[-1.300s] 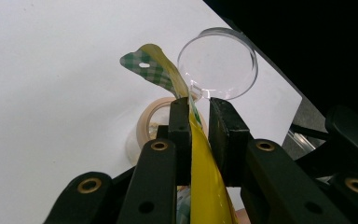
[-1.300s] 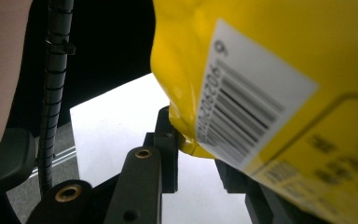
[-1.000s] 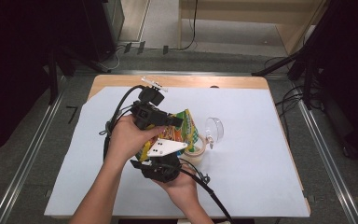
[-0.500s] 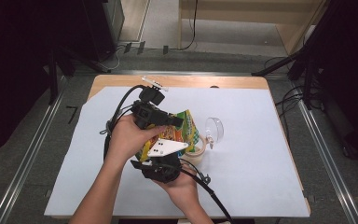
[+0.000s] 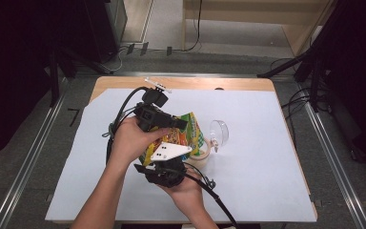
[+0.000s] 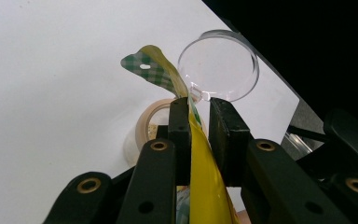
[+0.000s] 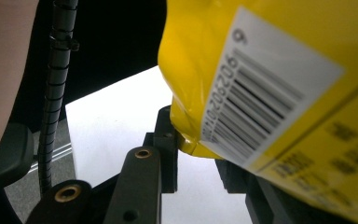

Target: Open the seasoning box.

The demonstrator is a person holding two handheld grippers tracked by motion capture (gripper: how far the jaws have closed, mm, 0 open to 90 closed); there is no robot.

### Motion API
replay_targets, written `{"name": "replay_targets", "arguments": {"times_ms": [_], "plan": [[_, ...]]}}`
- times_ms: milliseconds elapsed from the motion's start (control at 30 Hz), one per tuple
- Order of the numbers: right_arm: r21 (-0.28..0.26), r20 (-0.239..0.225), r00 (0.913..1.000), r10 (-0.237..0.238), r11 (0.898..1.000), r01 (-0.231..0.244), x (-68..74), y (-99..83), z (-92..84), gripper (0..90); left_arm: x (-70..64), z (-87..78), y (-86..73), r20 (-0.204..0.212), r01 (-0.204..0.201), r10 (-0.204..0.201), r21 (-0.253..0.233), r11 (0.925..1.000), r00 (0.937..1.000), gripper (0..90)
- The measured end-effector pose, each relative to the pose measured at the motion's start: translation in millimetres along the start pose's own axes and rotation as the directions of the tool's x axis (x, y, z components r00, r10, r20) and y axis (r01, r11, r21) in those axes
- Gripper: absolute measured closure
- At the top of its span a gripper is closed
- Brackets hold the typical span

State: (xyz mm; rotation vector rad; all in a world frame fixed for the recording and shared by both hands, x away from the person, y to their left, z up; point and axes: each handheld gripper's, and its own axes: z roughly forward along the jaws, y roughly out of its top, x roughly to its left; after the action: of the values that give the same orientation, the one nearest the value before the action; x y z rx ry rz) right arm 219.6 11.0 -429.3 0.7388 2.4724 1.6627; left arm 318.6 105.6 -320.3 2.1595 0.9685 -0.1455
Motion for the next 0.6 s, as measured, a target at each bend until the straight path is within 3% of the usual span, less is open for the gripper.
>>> {"name": "replay_targets", "arguments": {"times_ms": [600], "plan": [[0.001, 0.005, 1.0000, -0.008, 1.000, 0.008, 0.1, 0.9, -1.3, 73.6, -0.2, -1.5, 0.2, 0.004, 0.000, 0.000, -0.012, 0.9999, 1.0000, 79.5]]}}
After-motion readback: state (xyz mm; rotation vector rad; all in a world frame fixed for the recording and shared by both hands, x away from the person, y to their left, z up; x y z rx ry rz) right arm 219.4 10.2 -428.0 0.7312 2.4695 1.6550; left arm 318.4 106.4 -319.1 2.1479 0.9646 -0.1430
